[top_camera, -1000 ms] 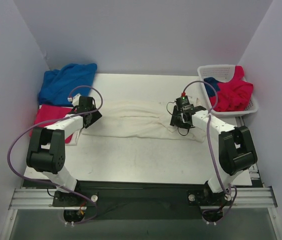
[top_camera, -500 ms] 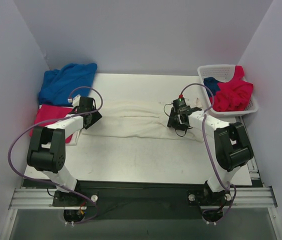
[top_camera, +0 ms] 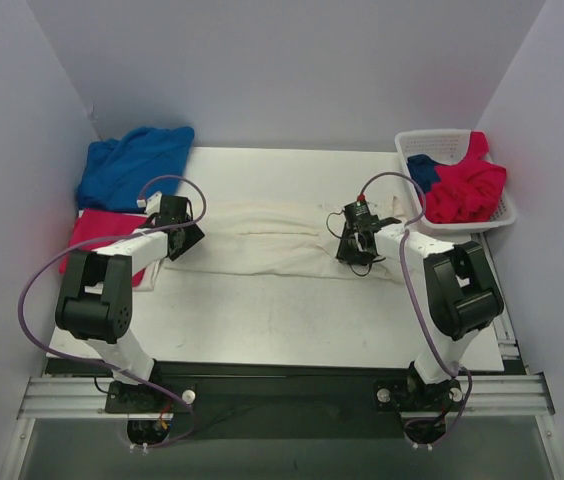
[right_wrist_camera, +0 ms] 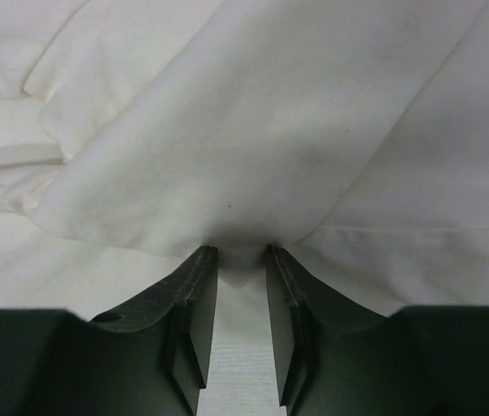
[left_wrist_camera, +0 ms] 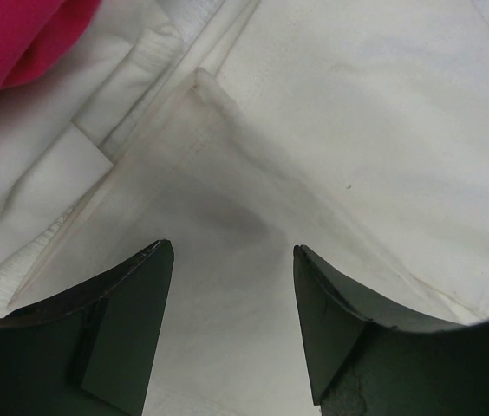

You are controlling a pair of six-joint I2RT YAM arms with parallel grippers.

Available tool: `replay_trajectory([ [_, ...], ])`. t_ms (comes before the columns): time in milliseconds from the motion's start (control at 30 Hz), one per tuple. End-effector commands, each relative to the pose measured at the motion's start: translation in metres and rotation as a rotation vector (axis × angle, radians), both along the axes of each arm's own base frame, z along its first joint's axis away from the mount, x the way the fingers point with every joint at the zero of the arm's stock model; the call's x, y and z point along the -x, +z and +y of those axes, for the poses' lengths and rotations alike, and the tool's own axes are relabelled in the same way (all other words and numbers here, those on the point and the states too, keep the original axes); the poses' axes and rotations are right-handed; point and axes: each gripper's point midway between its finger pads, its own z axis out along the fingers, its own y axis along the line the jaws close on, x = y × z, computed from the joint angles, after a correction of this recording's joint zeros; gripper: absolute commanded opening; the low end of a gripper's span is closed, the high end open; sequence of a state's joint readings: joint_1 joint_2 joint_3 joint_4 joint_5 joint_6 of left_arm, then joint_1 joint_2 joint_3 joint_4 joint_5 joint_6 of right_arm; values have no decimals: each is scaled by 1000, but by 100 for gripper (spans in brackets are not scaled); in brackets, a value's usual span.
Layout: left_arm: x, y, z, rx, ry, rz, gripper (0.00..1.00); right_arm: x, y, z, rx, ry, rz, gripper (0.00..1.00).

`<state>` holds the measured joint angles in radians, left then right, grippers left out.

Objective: Fold and stack the t-shirts
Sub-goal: Fold the other side of the tshirt into a rectangle

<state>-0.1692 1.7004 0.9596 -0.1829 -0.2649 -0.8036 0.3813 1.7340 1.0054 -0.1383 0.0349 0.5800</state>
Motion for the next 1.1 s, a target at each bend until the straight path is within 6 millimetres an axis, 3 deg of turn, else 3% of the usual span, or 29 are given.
replay_trajectory([
  [0, -8, 7, 1, 0, 11, -23, 68, 6, -7, -3, 26, -11, 31, 25],
  [133, -8, 7, 1, 0, 11, -22, 68, 4, -4, -4, 36, -15, 25, 13],
  [300, -8, 7, 1, 0, 11, -22, 68, -4, 17, -3, 57, -4, -23, 9],
  [500, -7, 6, 1, 0, 10, -17, 68, -12, 38, -1, 84, 16, -69, 13],
  [567, -6, 5, 1, 0, 10, -16, 68, -12, 39, 0, 86, 22, -69, 11],
  [633, -6, 6, 1, 2, 10, -17, 68, -13, 39, 0, 87, 23, -69, 0],
  [800, -6, 4, 2, -2, 9, -12, 68, -17, 43, 3, 95, 35, -83, 0],
  [933, -8, 5, 0, 2, 6, -17, 68, -35, 58, 6, 101, 44, -135, 0],
  [1067, -8, 7, 1, 0, 8, -18, 68, -68, 77, 21, 88, 79, -189, 0],
])
